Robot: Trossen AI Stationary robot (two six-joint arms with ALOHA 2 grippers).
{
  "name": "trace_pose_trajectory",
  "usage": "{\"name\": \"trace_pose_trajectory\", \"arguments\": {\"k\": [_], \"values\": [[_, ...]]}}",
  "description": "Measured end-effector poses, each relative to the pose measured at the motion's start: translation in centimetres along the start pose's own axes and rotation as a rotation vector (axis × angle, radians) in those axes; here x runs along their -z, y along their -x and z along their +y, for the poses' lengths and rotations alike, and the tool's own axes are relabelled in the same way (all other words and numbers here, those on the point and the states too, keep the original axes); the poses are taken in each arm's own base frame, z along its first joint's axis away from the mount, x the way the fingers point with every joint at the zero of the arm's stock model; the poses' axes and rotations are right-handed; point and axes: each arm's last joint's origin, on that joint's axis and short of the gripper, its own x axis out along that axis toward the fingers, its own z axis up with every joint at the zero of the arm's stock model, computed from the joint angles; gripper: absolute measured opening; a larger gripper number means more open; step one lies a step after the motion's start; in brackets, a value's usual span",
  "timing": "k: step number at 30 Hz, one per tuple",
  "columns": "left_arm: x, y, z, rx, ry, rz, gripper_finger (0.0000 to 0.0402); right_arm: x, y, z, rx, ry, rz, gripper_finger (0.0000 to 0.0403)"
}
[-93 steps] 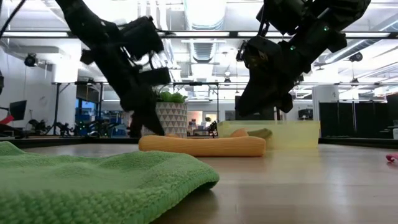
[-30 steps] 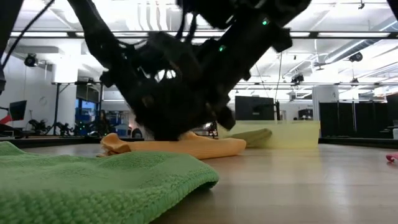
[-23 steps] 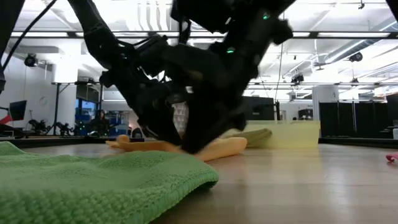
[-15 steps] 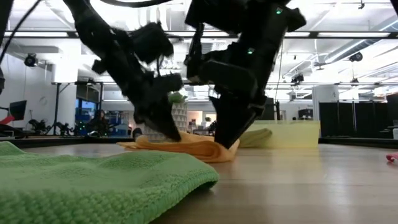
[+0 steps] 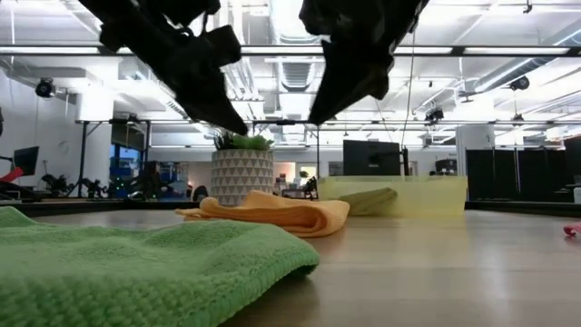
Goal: Fold microfiber towels
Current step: Fold the orange microfiber cloth
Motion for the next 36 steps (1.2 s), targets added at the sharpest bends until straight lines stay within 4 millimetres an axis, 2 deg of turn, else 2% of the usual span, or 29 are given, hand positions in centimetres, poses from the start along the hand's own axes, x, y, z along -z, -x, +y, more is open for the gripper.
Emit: {"name": "trace_pose_trajectory", "arguments": {"k": [5, 9, 11, 15, 21, 26, 28, 31, 36], "values": [[0.8, 1.2, -1.0, 0.04, -0.008, 0.082, 0.0, 0.5, 1.4, -0.8, 0.001, -0.065, -0.019, 0.0008], [1.4, 1.8, -2.1, 0.083, 0.01, 0.137, 0.0, 1.7, 1.3, -1.4, -0.028, -0.143, -0.039, 0.0008], [1.8, 2.0, -2.5, 0.096, 0.013, 0.166, 0.0, 2.3, 1.2, -1.4, -0.106, -0.18, -0.067, 0.0008], [1.8, 2.2, -3.1, 0.117, 0.004, 0.159, 0.0, 3.6, 0.7, -1.5, -0.292, -0.337, -0.122, 0.0009], [2.1, 1.7, -2.4, 0.138, 0.175, 0.177, 0.0006, 5.7, -0.3, -2.3, -0.358, -0.661, -0.137, 0.0009], [3.3, 0.9, -1.6, 0.142, 0.218, 0.141, 0.0058, 7.1, -1.1, -2.7, -0.314, -0.775, -0.11, 0.0018], [3.8, 0.4, -0.8, 0.121, 0.296, 0.125, 0.0089, 7.5, -1.5, -3.0, -0.25, -0.813, -0.126, 0.0029], [5.2, -0.8, 0.5, 0.114, 0.453, 0.145, 0.0138, 7.7, -1.8, -3.9, -0.153, -0.875, -0.166, 0.0055], [6.0, -3.3, 1.9, 0.211, 0.618, 0.13, 0.0212, 7.0, -2.5, -6.1, -0.077, -0.936, -0.198, 0.0114]]}}
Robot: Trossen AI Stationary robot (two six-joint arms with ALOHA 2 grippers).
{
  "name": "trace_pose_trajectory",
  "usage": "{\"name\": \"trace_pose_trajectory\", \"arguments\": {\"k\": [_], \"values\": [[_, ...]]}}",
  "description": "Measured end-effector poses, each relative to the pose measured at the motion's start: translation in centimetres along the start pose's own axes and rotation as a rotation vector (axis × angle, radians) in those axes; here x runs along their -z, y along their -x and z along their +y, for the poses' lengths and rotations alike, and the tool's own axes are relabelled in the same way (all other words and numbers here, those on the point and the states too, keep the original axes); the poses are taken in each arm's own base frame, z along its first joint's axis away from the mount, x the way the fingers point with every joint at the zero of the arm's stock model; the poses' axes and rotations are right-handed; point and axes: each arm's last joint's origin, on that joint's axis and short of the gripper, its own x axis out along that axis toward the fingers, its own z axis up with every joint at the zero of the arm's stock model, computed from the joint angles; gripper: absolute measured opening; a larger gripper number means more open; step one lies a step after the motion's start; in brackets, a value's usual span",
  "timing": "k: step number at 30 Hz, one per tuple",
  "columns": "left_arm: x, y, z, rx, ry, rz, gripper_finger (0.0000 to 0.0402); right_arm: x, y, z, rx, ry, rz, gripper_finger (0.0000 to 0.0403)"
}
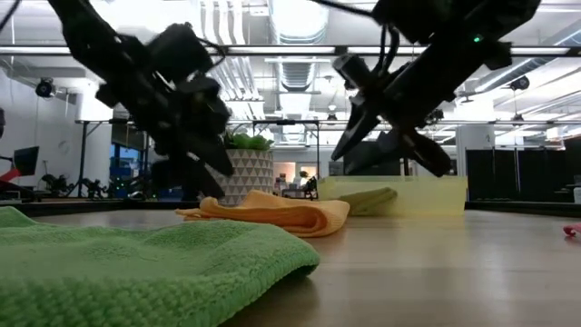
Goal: Fold microfiber towels
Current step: Fold the orange microfiber cloth
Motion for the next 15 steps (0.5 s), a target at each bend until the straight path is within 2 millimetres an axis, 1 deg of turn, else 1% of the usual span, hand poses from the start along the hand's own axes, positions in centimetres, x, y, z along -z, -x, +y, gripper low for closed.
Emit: {"name": "trace_pose_trajectory", "arguments": {"k": [4, 6, 9, 12, 15], "values": [[-0.6, -1.5, 1.3, -0.032, 0.06, 0.0, 0.025, -1.6, -0.6, -0.9, 0.045, -0.038, 0.008, 0.0161], [-0.7, -1.9, 2.1, -0.06, 0.113, 0.012, 0.0261, -2.1, -0.8, -1.3, 0.06, -0.052, 0.018, 0.0181], [-0.9, -2.0, 2.2, -0.057, 0.124, 0.006, 0.0267, -2.5, -1.0, -1.7, 0.085, -0.057, 0.026, 0.0201], [-1.0, -1.9, 2.1, -0.05, 0.101, -0.007, 0.0268, -2.6, -1.0, -1.8, 0.095, -0.01, 0.029, 0.0212], [-1.4, -1.7, 1.8, -0.041, 0.006, -0.028, 0.0268, -2.6, -1.0, -1.7, 0.085, 0.136, 0.032, 0.0216]]}}
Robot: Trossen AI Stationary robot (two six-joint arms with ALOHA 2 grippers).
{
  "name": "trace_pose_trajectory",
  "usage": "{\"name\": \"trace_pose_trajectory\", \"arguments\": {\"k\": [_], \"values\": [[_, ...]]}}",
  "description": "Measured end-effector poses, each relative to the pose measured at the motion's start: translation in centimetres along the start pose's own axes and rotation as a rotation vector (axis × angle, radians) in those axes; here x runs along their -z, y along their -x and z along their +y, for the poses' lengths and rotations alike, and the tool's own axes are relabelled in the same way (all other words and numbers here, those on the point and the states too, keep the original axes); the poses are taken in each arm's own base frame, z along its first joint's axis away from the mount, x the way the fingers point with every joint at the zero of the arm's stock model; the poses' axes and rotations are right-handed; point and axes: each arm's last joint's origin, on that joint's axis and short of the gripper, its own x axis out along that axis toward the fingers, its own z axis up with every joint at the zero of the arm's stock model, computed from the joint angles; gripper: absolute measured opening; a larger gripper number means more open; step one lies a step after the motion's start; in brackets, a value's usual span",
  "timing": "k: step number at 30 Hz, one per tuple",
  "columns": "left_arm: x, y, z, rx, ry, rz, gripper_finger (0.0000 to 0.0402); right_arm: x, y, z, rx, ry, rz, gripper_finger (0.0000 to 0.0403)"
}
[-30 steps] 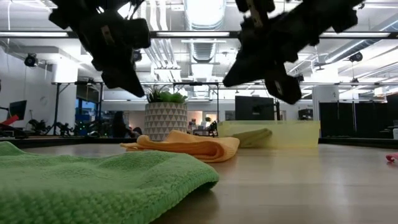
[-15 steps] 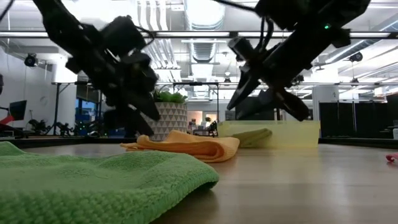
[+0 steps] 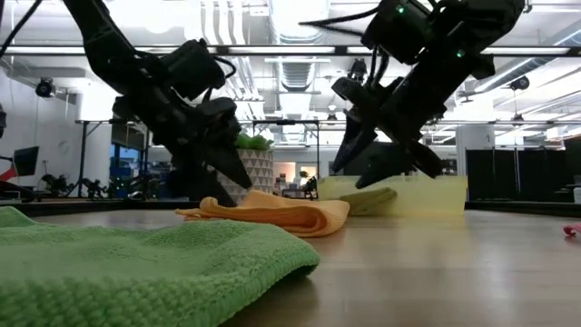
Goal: Fold microfiber towels
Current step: Fold the orange microfiber cloth
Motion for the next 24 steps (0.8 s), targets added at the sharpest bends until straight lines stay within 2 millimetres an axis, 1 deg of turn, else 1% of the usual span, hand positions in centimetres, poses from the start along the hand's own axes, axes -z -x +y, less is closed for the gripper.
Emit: {"name": "trace_pose_trajectory", "arguments": {"k": [4, 6, 13, 16, 21, 24], "values": [[-0.4, 0.1, -0.2, -0.009, -0.192, -0.018, 0.0268, 0.0, 0.0, 0.2, -0.019, 0.222, 0.001, 0.0217], [-0.7, 0.1, -0.4, -0.021, -0.274, -0.031, 0.0267, -0.2, -0.1, 0.1, -0.021, 0.256, 0.007, 0.0217], [-2.9, 0.4, -1.3, -0.107, -0.467, -0.053, 0.0267, -1.9, -1.4, -1.5, 0.045, 0.22, -0.004, 0.0217], [-4.0, 0.7, -1.6, -0.153, -0.536, -0.063, 0.0267, -2.5, -2.2, -2.4, 0.046, 0.174, 0.033, 0.0217], [-5.6, 1.1, -1.6, -0.191, -0.595, -0.106, 0.0267, -2.3, -3.6, -3.1, 0.0, 0.126, 0.146, 0.0217], [-6.2, 1.3, -1.3, -0.208, -0.615, -0.119, 0.0267, -2.0, -4.1, -3.2, 0.002, 0.127, 0.16, 0.0217]]}}
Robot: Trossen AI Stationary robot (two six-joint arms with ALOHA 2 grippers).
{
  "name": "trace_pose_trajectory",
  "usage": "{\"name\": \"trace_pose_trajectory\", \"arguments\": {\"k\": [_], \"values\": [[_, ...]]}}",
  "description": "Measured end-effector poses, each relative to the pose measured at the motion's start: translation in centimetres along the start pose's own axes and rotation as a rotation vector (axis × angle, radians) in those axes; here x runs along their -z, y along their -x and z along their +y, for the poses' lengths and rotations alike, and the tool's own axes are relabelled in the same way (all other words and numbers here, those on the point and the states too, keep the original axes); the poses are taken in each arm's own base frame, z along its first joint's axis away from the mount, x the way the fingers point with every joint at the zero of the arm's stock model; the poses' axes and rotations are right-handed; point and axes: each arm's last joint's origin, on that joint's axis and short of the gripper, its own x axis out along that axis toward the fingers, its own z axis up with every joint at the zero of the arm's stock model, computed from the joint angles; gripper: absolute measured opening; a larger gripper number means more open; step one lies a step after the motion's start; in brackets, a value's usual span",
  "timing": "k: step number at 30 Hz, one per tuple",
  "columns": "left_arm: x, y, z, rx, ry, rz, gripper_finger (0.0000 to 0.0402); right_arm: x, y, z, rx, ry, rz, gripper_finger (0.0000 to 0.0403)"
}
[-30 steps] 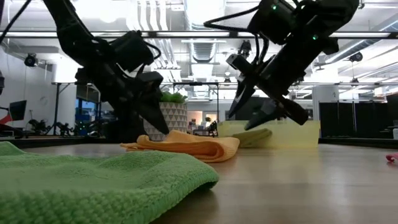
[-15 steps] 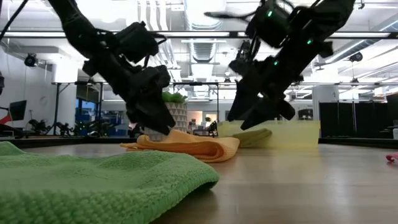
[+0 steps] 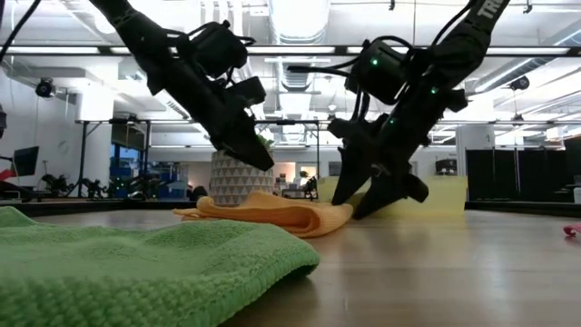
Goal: Fold microfiber towels
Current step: Fold the orange microfiber cloth
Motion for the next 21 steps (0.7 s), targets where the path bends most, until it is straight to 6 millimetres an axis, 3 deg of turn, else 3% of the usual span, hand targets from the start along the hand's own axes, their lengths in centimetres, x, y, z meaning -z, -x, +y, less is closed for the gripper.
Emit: {"name": "trace_pose_trajectory", "arguments": {"k": [5, 17, 21], "values": [[1.0, -1.1, 0.9, 0.035, -0.015, 0.054, 0.0267, 0.0, -0.4, 0.1, -0.026, -0.016, 0.013, 0.0217], [2.4, -6.0, 1.2, 0.157, 0.022, 0.228, 0.0265, 0.0, -0.5, 0.2, -0.057, -0.039, 0.029, 0.0217], [2.5, -6.6, 1.3, 0.169, 0.028, 0.292, 0.0232, 0.1, -0.5, 0.2, -0.074, -0.049, 0.055, 0.0211]]}}
